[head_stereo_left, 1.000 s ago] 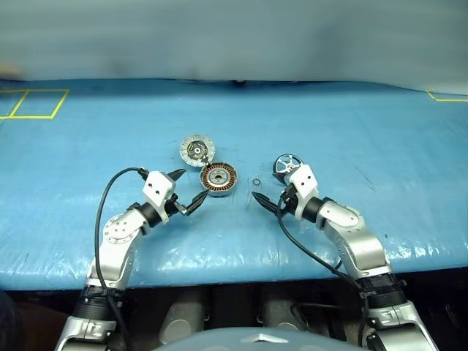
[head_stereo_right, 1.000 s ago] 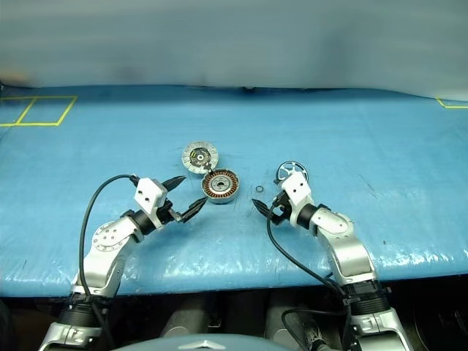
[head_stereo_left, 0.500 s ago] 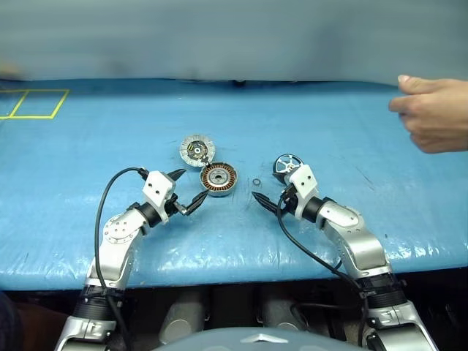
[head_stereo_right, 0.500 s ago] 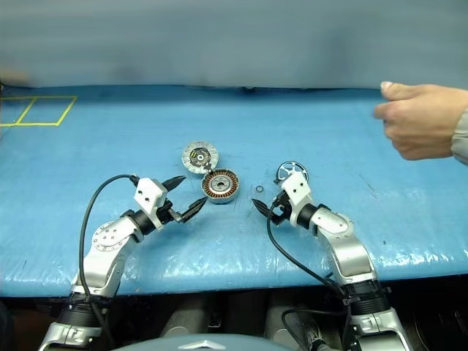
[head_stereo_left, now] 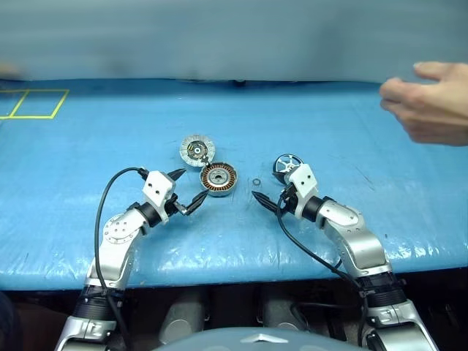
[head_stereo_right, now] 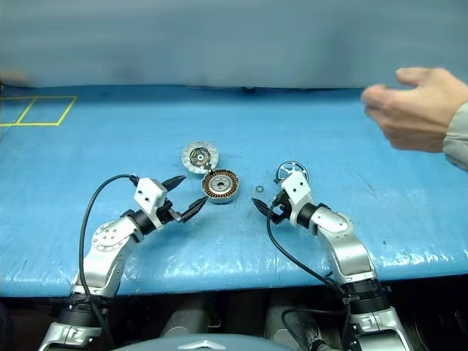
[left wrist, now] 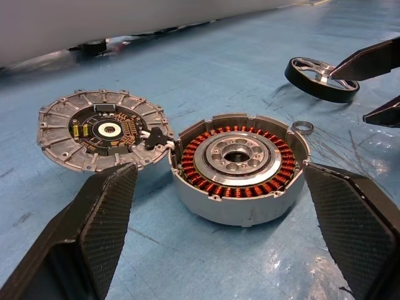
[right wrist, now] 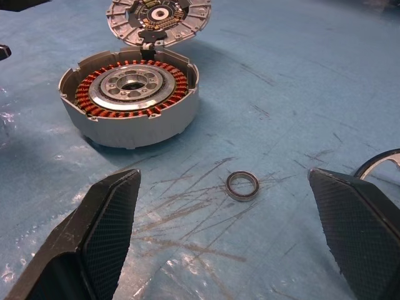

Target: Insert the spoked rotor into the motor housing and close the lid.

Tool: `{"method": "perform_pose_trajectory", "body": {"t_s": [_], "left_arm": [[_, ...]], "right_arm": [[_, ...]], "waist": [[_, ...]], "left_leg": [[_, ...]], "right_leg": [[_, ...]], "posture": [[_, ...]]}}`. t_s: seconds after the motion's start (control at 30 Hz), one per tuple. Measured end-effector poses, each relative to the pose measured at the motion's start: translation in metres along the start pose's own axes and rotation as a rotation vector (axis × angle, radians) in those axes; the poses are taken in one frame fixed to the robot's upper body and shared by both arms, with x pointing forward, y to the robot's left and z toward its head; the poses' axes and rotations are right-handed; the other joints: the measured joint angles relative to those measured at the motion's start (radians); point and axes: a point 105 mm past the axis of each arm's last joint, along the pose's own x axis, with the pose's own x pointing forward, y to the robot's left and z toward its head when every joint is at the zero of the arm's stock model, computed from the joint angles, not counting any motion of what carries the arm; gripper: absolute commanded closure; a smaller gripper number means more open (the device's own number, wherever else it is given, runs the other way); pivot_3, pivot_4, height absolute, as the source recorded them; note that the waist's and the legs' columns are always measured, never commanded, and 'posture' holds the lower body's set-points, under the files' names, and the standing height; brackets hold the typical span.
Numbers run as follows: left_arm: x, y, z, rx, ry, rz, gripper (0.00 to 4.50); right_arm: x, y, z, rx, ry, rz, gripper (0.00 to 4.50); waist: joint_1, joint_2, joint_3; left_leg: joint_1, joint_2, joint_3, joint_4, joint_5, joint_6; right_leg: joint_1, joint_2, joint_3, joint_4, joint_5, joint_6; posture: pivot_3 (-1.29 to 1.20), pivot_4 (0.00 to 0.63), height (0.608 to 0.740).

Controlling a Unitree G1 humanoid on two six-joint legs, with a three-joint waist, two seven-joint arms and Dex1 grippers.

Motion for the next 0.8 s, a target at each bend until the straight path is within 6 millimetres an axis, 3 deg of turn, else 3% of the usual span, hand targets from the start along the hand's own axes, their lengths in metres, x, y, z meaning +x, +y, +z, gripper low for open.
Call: {"method": "perform_pose_trajectory", "body": {"t_s": [0.17,0.37,0.57,0.7,0.8], "left_arm": [[0.003,0.004,0.0,0.086,0.047,-0.057,0.0],[0.023,0.016,0.015,0.366,0.132,-0.222,0.0],[0.05,0.009,0.022,0.58,0.194,-0.471,0.0],[0.062,0.006,0.039,0.683,0.189,-0.613,0.0],[0.066,0.002,0.038,0.71,0.222,-0.732,0.0]], "right_arm": [[0.001,0.001,0.001,-0.002,-0.001,0.008,0.02],[0.003,0.014,0.009,-0.03,-0.024,0.051,0.02],[0.008,0.035,0.021,-0.057,-0.067,0.089,0.02],[0.005,0.042,0.017,-0.056,-0.064,0.08,0.02],[0.001,0.043,0.013,-0.045,-0.058,0.049,0.02]], "waist": [[0.0,0.0,0.0],[0.002,0.0,0.0],[0.004,-0.001,0.0],[0.002,-0.001,0.0],[0.0,-0.001,0.001]], "left_leg": [[0.0,0.0,0.0,0.0,0.0,0.0],[-0.001,-0.001,0.0,0.0,0.0,0.0],[-0.001,-0.001,0.0,0.0,0.0,0.0],[-0.002,-0.001,0.0,0.0,0.0,0.001],[-0.003,-0.001,0.0,0.0,0.0,0.001]], "right_leg": [[0.0,0.003,-0.001,0.0,0.0,0.0],[0.0,0.003,-0.001,0.0,0.0,0.0],[0.0,0.004,-0.002,0.0,0.0,0.001],[0.001,0.004,-0.002,-0.001,0.0,0.001],[0.002,0.004,-0.001,0.0,0.0,0.001]], "posture": [[0.0,0.15,0.74],[0.0,0.15,0.74],[0.0,0.15,0.74],[0.0,0.15,0.74],[0.0,0.15,0.74]]}}
